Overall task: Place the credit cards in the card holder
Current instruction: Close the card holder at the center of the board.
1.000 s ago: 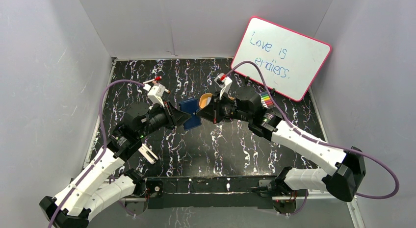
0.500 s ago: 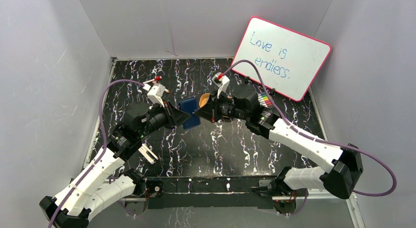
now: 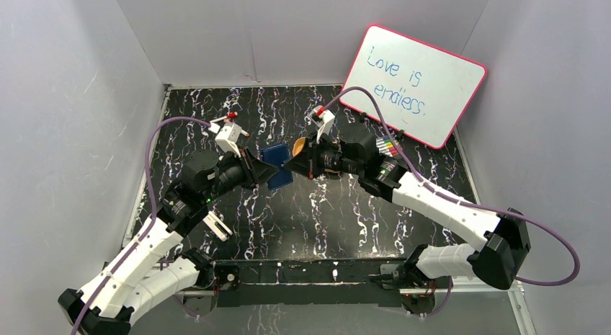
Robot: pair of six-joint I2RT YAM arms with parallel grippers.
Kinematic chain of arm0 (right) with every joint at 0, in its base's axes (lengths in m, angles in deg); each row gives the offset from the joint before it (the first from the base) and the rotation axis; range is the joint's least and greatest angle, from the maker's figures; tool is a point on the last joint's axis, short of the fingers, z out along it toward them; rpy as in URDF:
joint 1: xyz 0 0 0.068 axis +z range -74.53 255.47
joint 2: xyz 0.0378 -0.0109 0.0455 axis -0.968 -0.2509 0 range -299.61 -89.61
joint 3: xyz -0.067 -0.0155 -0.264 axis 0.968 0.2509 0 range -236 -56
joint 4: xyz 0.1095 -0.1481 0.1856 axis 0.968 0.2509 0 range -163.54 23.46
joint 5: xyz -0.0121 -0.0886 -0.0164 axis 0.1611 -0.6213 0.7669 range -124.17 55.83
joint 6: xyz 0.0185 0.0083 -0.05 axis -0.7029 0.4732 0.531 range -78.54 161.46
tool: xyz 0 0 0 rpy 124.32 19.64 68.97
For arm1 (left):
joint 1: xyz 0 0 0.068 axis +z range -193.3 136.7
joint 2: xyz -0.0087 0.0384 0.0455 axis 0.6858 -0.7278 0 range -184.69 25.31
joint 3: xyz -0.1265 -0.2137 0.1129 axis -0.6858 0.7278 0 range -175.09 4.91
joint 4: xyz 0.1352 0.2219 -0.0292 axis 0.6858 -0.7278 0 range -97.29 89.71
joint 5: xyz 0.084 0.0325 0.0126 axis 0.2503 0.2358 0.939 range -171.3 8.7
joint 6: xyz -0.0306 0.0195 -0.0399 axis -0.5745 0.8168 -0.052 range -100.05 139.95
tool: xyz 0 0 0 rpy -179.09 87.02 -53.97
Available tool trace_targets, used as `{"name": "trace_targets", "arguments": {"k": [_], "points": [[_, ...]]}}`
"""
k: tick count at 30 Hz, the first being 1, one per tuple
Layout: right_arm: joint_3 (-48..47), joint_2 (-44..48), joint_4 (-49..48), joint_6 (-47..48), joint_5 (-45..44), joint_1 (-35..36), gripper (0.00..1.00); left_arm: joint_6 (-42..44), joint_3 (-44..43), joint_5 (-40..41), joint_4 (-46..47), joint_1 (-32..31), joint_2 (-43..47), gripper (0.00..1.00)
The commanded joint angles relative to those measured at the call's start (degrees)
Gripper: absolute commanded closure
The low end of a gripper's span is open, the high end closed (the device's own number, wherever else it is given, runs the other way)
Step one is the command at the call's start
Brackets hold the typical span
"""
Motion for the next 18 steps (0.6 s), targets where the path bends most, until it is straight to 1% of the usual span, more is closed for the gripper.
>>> {"name": "trace_targets", "arguments": {"k": [1,18], "points": [[-3.3,-0.8,-2.7,0.0,1.8,1.3,1.00,0.0,-2.8,-3.1,3.1,-0.3,1.2,1.00],[-4.0,-2.2,-3.1,0.0,1.6,1.6,1.00,-1.4,-3.2,-8.6,5.9,-0.3,2.1,1.00]]}}
